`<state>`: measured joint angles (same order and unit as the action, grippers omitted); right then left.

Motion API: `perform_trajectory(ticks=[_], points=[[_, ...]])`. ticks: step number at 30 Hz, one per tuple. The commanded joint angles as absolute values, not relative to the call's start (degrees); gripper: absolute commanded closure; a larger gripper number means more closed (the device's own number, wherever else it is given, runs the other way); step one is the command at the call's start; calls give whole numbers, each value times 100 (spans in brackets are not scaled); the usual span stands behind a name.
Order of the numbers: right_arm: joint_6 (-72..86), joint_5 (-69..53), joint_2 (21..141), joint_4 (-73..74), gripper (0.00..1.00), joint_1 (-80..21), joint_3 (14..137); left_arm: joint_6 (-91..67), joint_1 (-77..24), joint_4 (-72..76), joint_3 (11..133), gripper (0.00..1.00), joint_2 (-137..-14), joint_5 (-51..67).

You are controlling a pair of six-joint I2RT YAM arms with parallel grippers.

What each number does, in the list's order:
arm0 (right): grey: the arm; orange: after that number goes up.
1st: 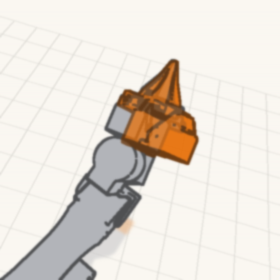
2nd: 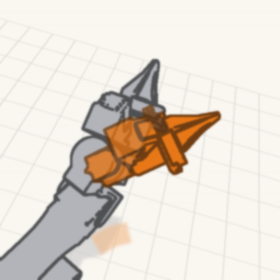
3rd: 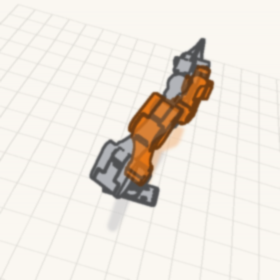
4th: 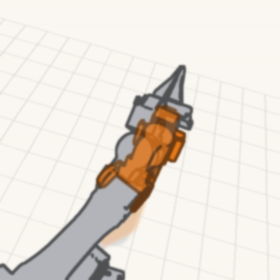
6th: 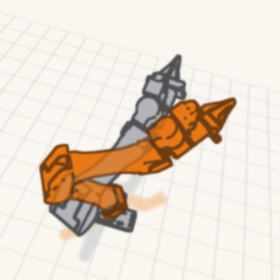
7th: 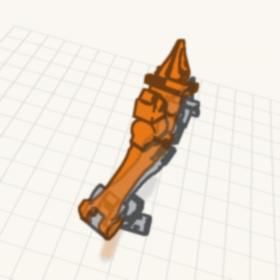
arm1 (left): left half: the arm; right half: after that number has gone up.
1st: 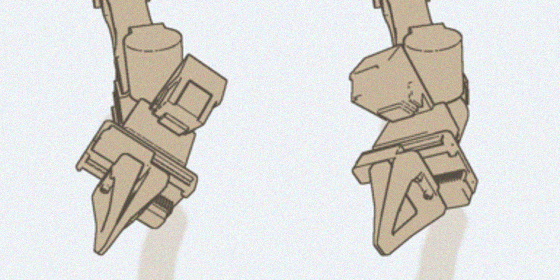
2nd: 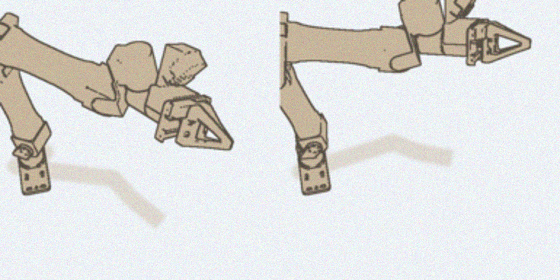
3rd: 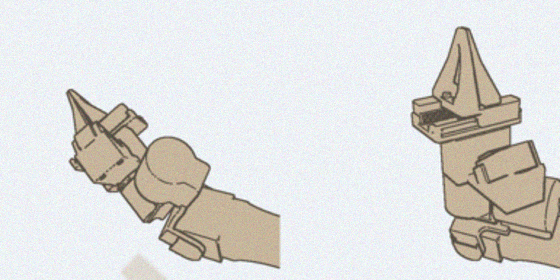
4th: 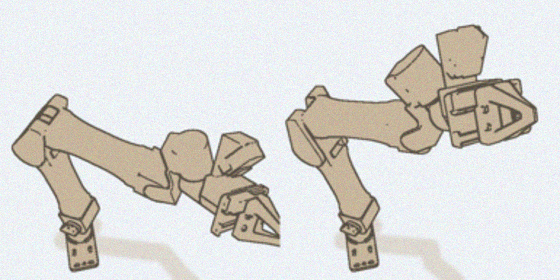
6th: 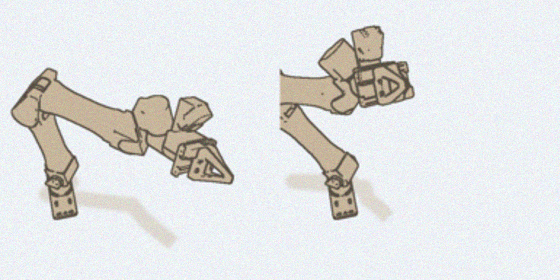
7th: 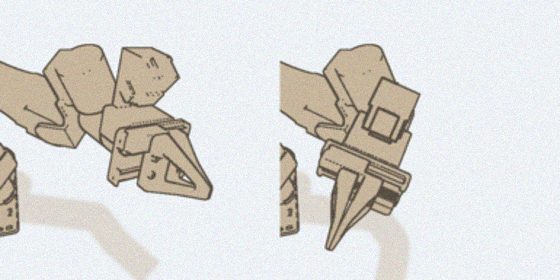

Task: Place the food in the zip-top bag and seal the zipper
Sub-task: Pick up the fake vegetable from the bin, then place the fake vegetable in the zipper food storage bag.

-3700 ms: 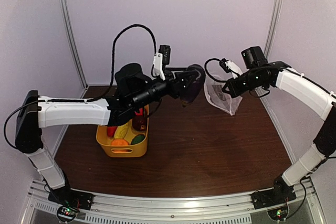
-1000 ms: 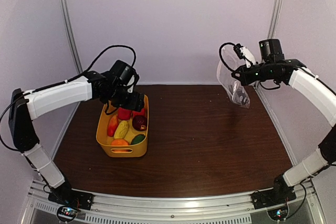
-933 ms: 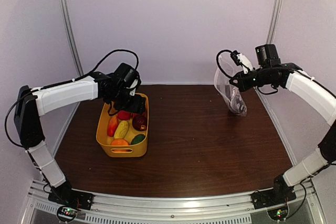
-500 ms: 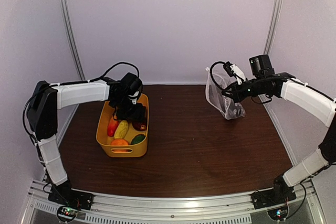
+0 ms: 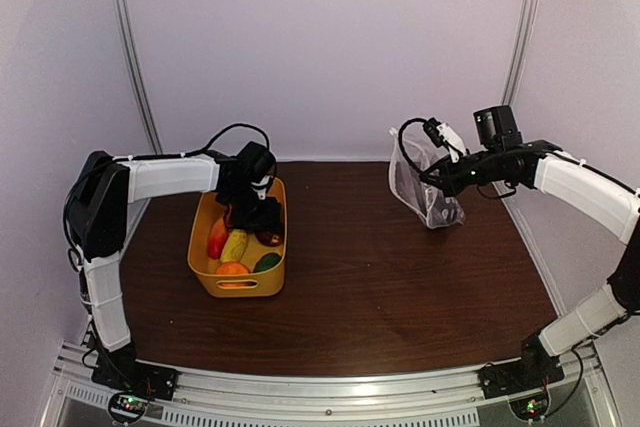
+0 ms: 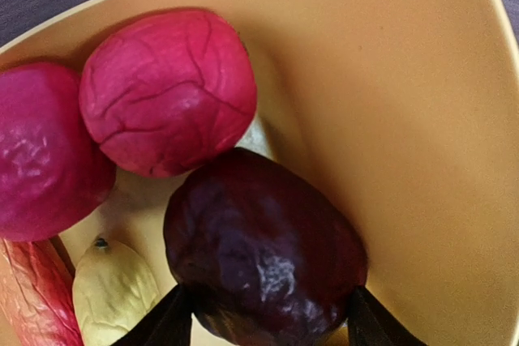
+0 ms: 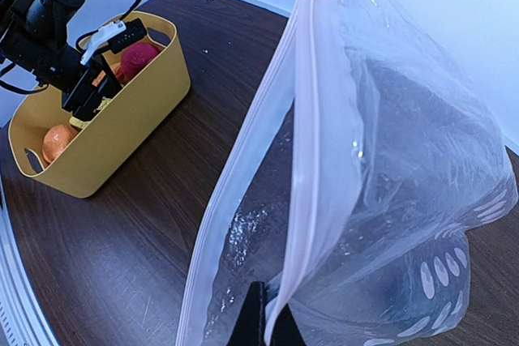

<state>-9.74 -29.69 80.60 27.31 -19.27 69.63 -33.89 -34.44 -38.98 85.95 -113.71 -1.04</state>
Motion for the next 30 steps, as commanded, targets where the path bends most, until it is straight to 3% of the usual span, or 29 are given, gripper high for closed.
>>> perform_trajectory(ticks=[1,14,22,30], points=[[-1019,-3032,7875,2625,100,-1951,6871,-3311,-3393,-3885,8538,43,-11397,-119],[-1087,-3074,7784,2526,100,-1952,6726,-3395,-3405,-4004,8295,54,-9356,-395],[-1122,-3286,7789,2628,100,-2033,6777,-2789,-4266,-1253,7726,62,-8542,378],[-1150,-3356,7737,2696,100,-2175,6765,-2798,-5056,230,8311,62,-9433,1232]])
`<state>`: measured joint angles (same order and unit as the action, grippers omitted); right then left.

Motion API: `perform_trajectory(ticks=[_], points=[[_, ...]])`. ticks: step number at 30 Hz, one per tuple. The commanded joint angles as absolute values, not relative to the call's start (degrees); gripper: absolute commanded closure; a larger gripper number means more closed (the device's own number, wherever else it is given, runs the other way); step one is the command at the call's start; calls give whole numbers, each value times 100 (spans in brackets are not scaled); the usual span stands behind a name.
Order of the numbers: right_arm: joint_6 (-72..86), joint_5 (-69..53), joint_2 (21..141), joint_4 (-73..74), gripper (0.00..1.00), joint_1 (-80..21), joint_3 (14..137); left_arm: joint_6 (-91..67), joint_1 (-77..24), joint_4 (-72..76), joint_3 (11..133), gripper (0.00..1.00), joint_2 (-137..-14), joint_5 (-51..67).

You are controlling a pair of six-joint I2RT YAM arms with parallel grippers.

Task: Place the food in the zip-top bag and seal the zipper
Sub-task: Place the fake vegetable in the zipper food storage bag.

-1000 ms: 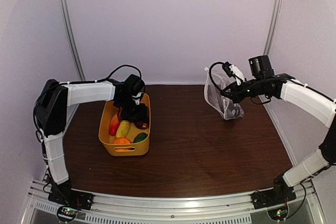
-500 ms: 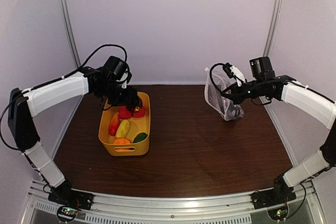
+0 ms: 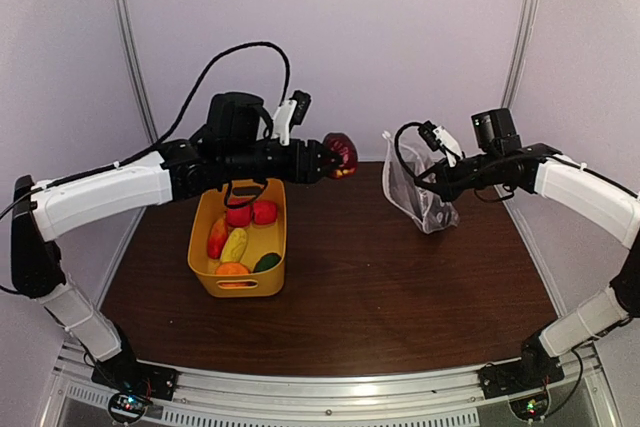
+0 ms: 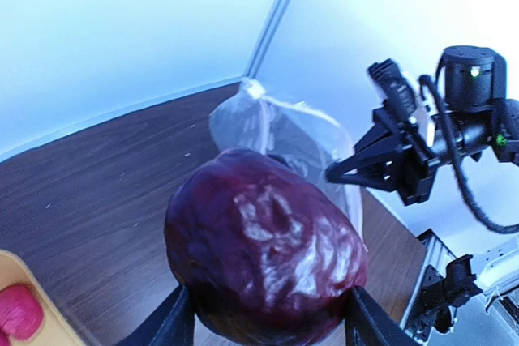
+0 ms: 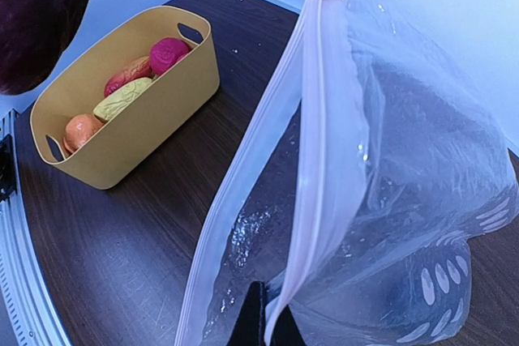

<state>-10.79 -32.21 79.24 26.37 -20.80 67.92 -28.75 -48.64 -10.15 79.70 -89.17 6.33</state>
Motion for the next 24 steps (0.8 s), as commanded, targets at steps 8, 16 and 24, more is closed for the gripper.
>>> perform_trajectory(ticks=[8,16,24], points=[[-1015,-3434,7750,2793,100,-2284,6976,-3476,-5297,1076,8801,63,-10436,1556],[-925,-3615,7837,2849,100,-2333,7097,-3604,-5363,917,9652,64,-11236,1611],[-887,-3735,7655,2877,100,-2336,7153,-3727,-5370,228,10128,66,-11838,1070]])
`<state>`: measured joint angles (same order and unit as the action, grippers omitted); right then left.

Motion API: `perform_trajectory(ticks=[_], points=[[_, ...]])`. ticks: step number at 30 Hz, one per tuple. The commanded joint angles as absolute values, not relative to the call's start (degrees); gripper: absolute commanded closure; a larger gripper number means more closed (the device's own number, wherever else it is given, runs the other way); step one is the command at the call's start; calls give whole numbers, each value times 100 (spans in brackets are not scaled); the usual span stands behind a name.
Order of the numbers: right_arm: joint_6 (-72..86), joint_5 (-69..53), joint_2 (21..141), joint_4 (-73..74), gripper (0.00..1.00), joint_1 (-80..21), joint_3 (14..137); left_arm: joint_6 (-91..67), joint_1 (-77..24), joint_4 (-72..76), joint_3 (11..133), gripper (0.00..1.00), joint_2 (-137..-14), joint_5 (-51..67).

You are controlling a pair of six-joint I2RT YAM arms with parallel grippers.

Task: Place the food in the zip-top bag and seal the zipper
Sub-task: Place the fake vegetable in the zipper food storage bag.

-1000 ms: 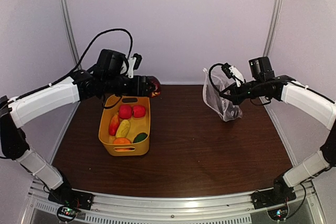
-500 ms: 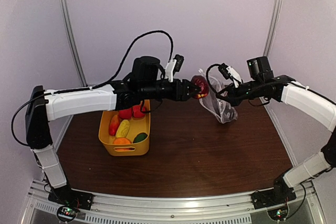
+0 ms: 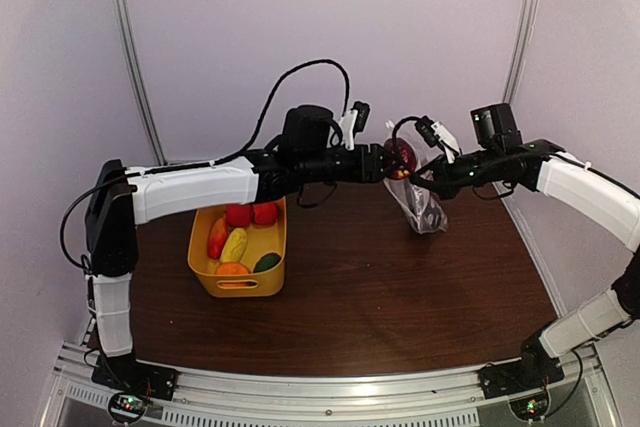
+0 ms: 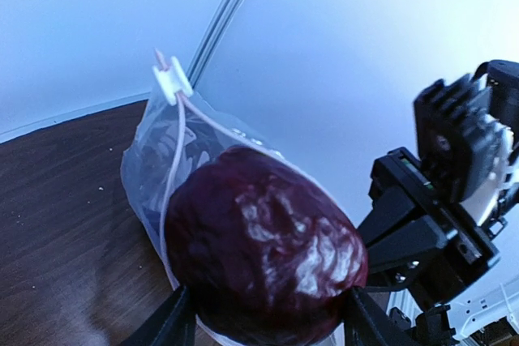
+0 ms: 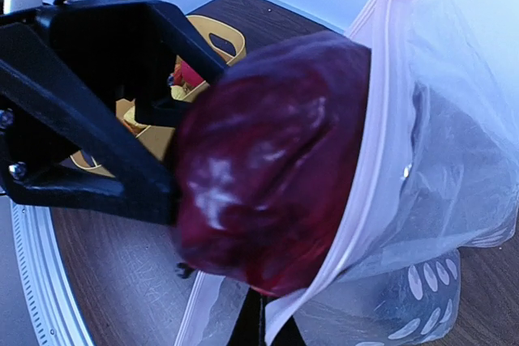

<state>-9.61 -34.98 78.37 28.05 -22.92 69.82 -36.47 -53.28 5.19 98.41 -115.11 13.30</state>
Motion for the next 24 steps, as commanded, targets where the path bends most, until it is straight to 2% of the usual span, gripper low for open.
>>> perform_trajectory(ticks=[1,8,9,12,17,18,19,20,24], points=[[-875,-3764,7633,2885,100,-2338,7146,-3729,-5368,157,10175,67,-11899,1069],[-874,-3712,7542,2878,100,-2338,7146,-3770,-5373,-289,10238,66,-12019,815],[-871,-3735,7546,2887,100,-2334,7146,-3739,-5378,-327,10250,61,-12015,825],[-853,-3767,7571,2891,100,-2338,7162,-3603,-5390,-366,10306,39,-11992,982],[-870,-3691,7576,2900,100,-2338,7164,-3004,-5607,-103,10168,25,-11530,809],[-882,-3672,7570,2901,100,-2338,7159,-2872,-5658,-81,10183,18,-11432,809],[-886,-3647,7559,2902,100,-2338,7155,-2765,-5706,-66,10193,6,-11345,809],[-890,-3633,7559,2901,100,-2338,7154,-2687,-5737,-54,10200,3,-11255,828],[-892,-3606,7526,2914,100,-2324,7175,-2626,-5761,-154,10112,3,-10909,820]])
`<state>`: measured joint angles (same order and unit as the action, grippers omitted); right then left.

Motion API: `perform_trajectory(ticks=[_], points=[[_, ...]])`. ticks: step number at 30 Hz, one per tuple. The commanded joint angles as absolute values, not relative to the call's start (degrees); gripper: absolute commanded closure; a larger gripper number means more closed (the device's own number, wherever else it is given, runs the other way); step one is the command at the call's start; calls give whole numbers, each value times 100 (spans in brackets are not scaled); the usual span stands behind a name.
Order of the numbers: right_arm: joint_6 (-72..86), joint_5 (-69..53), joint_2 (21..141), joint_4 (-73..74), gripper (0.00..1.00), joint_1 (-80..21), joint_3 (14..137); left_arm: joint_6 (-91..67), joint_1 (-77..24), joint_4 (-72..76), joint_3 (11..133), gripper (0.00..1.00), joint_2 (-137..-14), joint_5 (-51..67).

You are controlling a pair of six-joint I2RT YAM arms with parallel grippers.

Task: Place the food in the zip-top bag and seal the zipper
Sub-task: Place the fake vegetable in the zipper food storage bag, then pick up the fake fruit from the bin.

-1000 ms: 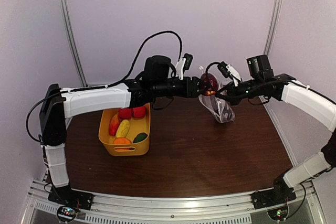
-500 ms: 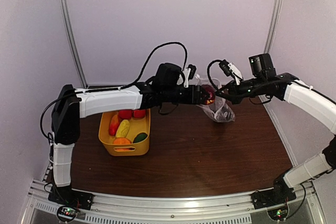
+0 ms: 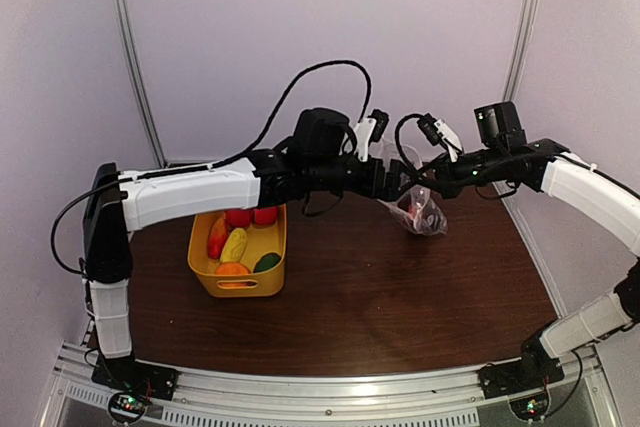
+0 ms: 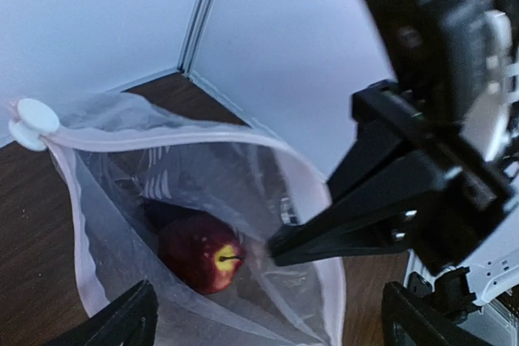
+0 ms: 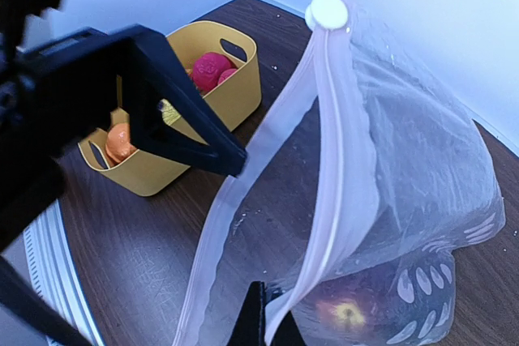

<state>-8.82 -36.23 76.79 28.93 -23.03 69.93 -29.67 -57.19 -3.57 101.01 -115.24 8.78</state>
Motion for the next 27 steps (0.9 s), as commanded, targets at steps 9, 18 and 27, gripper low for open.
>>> perform_trajectory(ticks=[9,18,27], points=[[-970,-3464,7475,2845,100,-2295,7094,-1881,-5756,-1081,9224,5,-9477,605],[-1124,-3322,7382,2584,100,-2273,6742,-2313,-5209,-3720,8250,9,-8767,-1345],[-1159,-3274,7318,2543,100,-2276,6653,-2907,-4214,-4818,7539,21,-9100,-1473]])
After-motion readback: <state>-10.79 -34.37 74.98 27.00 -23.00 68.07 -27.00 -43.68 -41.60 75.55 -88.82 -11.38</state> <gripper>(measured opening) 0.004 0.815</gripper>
